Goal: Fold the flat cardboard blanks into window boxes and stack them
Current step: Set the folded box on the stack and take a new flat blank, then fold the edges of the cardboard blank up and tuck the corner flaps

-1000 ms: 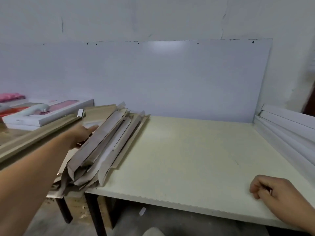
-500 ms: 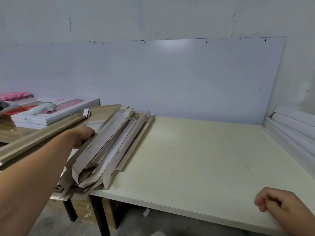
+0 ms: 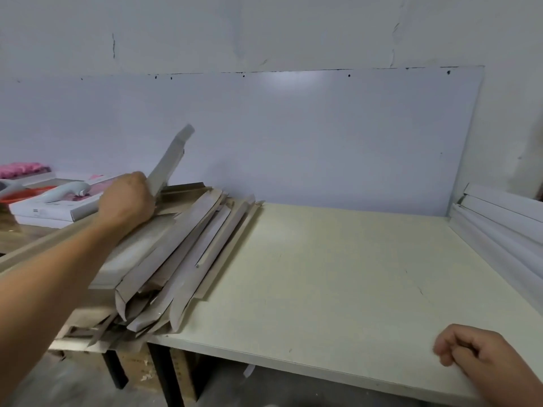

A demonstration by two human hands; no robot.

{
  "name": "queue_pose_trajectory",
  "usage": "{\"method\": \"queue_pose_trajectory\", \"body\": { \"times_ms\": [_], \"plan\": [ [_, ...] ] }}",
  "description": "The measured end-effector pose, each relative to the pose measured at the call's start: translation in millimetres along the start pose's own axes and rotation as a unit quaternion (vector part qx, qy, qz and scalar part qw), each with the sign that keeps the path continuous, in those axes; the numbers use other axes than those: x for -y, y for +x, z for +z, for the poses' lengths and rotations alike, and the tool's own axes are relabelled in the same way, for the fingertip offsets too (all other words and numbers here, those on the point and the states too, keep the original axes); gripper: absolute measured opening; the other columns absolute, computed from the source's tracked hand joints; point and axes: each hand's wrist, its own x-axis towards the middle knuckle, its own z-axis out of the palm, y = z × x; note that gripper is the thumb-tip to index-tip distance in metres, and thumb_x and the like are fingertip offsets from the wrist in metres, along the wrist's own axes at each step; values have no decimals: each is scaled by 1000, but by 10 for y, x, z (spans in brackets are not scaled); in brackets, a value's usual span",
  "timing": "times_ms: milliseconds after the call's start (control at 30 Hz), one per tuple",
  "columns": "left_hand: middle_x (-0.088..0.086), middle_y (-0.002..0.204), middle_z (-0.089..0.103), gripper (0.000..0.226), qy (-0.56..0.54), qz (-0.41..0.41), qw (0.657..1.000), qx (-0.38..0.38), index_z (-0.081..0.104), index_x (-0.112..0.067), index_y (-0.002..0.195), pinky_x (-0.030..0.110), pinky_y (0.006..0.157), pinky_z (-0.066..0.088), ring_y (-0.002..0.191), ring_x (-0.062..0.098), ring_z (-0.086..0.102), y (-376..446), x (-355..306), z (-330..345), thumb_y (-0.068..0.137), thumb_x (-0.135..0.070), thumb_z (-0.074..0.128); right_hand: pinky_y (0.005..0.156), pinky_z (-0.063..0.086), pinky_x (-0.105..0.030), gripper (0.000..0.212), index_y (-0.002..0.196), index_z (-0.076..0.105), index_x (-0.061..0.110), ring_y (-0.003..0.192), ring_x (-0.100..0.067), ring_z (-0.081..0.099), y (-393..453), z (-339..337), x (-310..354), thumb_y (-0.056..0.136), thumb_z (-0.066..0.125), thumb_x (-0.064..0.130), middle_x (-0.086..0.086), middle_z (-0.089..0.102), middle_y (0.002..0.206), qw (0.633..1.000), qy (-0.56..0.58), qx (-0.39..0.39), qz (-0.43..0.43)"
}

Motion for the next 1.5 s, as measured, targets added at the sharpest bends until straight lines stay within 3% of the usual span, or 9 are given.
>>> {"method": "queue_pose_trajectory", "body": {
  "times_ms": [267, 367, 600, 800, 900, 1000, 1200, 1333, 1500],
  "plan": [
    [20, 84, 53, 14, 11, 245, 960, -133, 52, 0, 93, 37, 43, 36, 53, 41, 55, -776, -767, -204, 80, 6, 50, 57, 42, -23, 53, 69, 73, 26, 54, -14, 58, -28, -14, 29, 81, 51, -21, -7, 71, 67, 999, -29, 11, -16],
    [17, 80, 55, 15, -6, 325, 931, -166, 54, -2, 87, 32, 39, 33, 50, 37, 55, -1176, -1057, -233, 92, -8, 41, 59, 42, -22, 51, 71, 73, 22, 58, -15, 59, -44, 0, 36, 82, 49, -22, -9, 70, 69, 999, -11, 3, -30],
    [8, 86, 58, 25, -39, 441, 895, -50, 62, -10, 90, 33, 40, 43, 56, 25, 52, -2112, -1371, 98, 69, 2, 57, 64, 42, -15, 74, 116, 54, 41, 63, -12, 51, -155, 66, 70, 74, 59, -20, 13, 54, 92, 988, -22, -113, -106],
    [3, 87, 63, 31, -65, 527, 847, -16, 66, -15, 85, 29, 51, 49, 60, 23, 55, -2616, -1421, 276, 69, -11, 39, 97, 29, -29, 67, 139, 44, 33, 119, -16, 43, -245, 58, 165, 75, 59, 44, 9, 47, 130, 924, -272, -148, -226],
    [-1, 84, 61, 28, -96, 534, 840, 18, 65, -18, 87, 26, 53, 47, 62, 21, 55, -2748, -1447, 303, 71, -14, 42, 99, 26, -33, 65, 136, 52, 28, 118, -17, 47, -249, 31, 206, 79, 53, 60, 10, 56, 128, 887, -356, -117, -269],
    [-5, 71, 54, 26, -118, 529, 839, 45, 62, -21, 83, 25, 49, 42, 57, 19, 51, -2810, -1484, 284, 66, -16, 44, 88, 41, -36, 43, 107, 71, 29, 92, -9, 62, -282, 22, 281, 88, 45, 59, 19, 67, 99, 885, -354, -87, -289],
    [-9, 58, 50, 13, -133, 447, 878, 103, 41, -28, 79, 27, 44, 28, 48, 17, 48, -2797, -1488, 325, 88, -37, 45, 74, 42, -24, 34, 89, 52, 30, 78, -6, 52, -272, -37, 283, 100, 33, 55, 13, 58, 81, 935, -331, 24, -123],
    [-8, 74, 58, 13, -130, 398, 898, 135, 51, -26, 90, 29, 55, 36, 63, 21, 56, -2774, -1523, 401, 89, -36, 59, 90, 40, -23, 19, 113, 54, 41, 100, 0, 51, -197, 82, 325, 101, 40, 46, 22, 55, 109, 944, -307, 48, -111],
    [-5, 118, 55, 42, -175, 441, 867, 152, 57, -26, 115, 29, 87, 43, 104, 19, 53, -2882, -1689, 426, 77, -12, 46, 115, 12, -25, 47, 150, 31, 37, 141, -10, 23, -156, 400, 496, 103, 36, 32, 15, 28, 154, 927, -323, 95, -163]
  ]
}}
